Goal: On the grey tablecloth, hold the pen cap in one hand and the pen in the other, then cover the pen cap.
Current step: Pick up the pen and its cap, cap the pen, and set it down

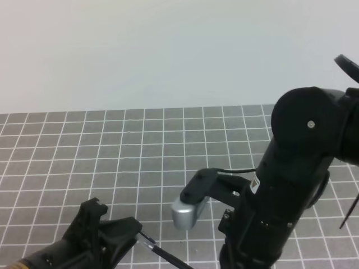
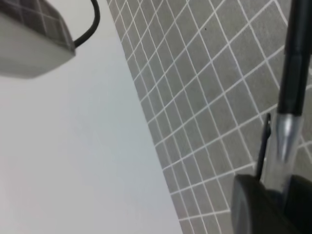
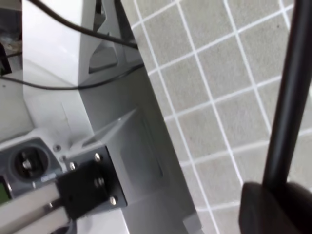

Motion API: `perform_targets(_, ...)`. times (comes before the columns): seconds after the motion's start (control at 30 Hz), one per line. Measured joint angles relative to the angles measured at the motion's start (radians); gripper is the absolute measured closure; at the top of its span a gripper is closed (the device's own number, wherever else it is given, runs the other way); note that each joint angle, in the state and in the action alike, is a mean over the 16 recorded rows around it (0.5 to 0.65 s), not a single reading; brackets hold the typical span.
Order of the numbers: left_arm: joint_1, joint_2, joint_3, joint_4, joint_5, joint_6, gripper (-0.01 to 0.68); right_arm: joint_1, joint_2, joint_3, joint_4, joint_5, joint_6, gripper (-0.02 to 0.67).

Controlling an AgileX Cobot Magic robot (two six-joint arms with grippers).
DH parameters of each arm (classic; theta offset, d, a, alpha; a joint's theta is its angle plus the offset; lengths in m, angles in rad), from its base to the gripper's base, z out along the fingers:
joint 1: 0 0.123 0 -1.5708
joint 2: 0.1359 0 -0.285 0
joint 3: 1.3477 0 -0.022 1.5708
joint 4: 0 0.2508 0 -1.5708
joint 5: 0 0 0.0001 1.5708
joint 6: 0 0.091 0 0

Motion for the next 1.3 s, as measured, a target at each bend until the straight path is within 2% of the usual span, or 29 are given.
perform_targets(1.3,0.002,0.000,0.000,0.003,0.027,-0.001,0.668,0.001,0.055,-0.056,0.039,0.000,-0.002,0.584)
